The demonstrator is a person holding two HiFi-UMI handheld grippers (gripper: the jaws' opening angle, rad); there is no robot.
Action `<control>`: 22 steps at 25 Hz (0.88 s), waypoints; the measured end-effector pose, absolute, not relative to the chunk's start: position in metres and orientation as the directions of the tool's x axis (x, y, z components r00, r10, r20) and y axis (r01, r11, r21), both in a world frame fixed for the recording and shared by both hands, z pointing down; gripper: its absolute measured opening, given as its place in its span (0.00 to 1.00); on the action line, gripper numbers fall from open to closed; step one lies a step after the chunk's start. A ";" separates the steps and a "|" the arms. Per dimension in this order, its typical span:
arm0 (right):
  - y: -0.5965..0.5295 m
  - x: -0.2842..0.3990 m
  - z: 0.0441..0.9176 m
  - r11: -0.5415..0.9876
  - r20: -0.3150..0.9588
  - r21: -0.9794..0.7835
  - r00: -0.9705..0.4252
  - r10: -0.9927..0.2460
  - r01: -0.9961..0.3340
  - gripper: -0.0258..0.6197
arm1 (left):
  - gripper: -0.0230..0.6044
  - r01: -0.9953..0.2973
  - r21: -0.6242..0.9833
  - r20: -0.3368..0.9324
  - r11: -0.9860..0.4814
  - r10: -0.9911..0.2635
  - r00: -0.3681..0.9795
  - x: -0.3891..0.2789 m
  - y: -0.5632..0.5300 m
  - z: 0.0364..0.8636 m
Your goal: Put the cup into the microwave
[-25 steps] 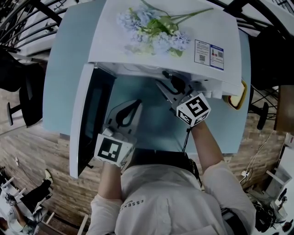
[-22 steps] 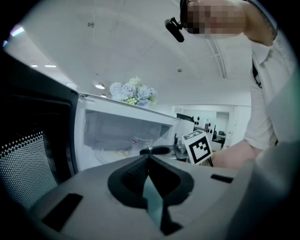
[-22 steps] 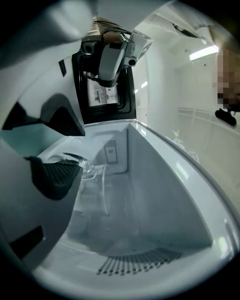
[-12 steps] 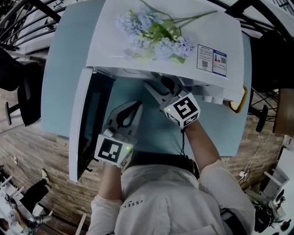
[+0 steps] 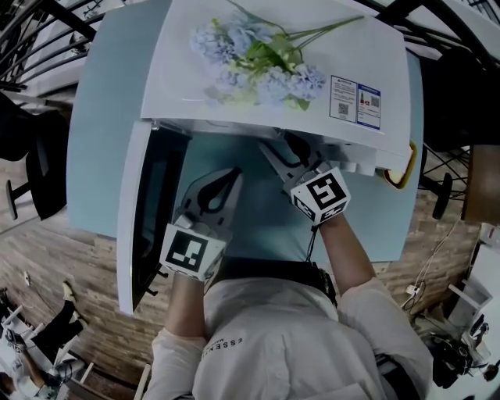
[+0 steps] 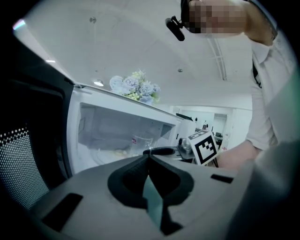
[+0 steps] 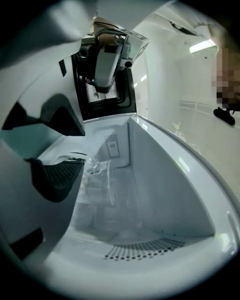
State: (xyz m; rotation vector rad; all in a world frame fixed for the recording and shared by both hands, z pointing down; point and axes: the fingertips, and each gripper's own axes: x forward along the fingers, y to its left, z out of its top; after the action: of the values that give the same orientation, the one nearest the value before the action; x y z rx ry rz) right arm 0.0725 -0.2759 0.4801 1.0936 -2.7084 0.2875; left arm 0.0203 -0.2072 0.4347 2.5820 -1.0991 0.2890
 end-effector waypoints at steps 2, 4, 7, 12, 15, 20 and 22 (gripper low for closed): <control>-0.275 0.082 0.480 0.671 0.261 -0.111 -0.673 -0.692 -0.733 0.29 | 0.04 -0.720 0.211 0.302 -0.661 -0.656 0.691 0.022 -0.207 0.434; -0.273 0.092 0.481 0.631 0.267 -0.128 -0.640 -0.721 -0.765 0.29 | 0.04 -0.711 0.212 0.301 -0.671 -0.647 0.700 0.025 -0.205 0.435; -0.268 0.101 0.481 0.597 0.270 -0.154 -0.614 -0.741 -0.788 0.29 | 0.04 -0.697 0.215 0.296 -0.684 -0.635 0.714 0.031 -0.204 0.433; -0.252 0.100 0.463 0.595 0.252 -0.129 -0.607 -0.754 -0.793 0.29 | 0.04 -0.681 0.201 0.280 -0.704 -0.625 0.728 0.035 -0.201 0.423; -0.239 0.102 0.447 0.591 0.235 -0.141 -0.606 -0.760 -0.795 0.29 | 0.04 -0.678 0.190 0.268 -0.710 -0.627 0.732 0.036 -0.198 0.412; -0.216 0.105 0.407 0.580 0.181 -0.140 -0.596 -0.782 -0.803 0.14 | 0.04 -0.680 0.148 0.243 -0.718 -0.640 0.729 0.031 -0.190 0.384; -0.210 0.105 0.388 0.581 0.151 -0.130 -0.595 -0.790 -0.804 0.10 | 0.04 -0.679 0.108 0.238 -0.727 -0.644 0.727 0.028 -0.188 0.376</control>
State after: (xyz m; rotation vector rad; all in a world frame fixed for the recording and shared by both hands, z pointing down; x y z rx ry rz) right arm 0.1048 -0.2101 0.3880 1.3755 -2.7238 0.2842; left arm 0.0275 -0.1878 0.3757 2.7428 -1.0610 0.2739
